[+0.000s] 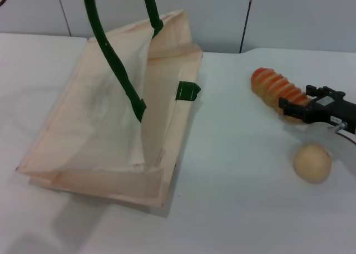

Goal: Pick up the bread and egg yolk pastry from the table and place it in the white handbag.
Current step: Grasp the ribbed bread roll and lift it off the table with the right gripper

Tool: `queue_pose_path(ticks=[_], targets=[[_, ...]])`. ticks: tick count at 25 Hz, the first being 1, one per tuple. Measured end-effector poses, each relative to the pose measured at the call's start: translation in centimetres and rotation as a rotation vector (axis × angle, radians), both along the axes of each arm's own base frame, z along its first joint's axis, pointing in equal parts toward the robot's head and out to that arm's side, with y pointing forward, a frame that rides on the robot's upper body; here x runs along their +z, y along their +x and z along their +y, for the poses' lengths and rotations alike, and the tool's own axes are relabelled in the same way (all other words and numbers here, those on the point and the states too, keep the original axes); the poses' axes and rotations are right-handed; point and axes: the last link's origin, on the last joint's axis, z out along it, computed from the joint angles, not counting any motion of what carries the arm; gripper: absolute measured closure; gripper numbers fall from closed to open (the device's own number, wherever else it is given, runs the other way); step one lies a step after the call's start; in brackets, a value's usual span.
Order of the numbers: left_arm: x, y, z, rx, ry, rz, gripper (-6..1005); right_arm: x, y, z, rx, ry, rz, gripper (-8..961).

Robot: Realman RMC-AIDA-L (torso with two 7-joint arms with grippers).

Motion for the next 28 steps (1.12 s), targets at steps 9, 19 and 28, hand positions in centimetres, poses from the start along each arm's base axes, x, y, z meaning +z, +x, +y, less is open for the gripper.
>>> queue_pose_path(ticks=[9, 19, 28], targets=[[0.0, 0.1, 0.0, -0.002, 0.001, 0.001, 891, 0.6, 0.9, -0.1, -0.024, 0.014, -0.023, 94], [-0.1, 0.1, 0.1, -0.004, -0.002, 0.002, 891, 0.5, 0.9, -0.2, -0.027, 0.013, -0.022, 99], [-0.1, 0.1, 0.1, -0.003, -0.003, 0.002, 891, 0.2, 0.6, -0.1, -0.02, 0.003, -0.022, 103]])
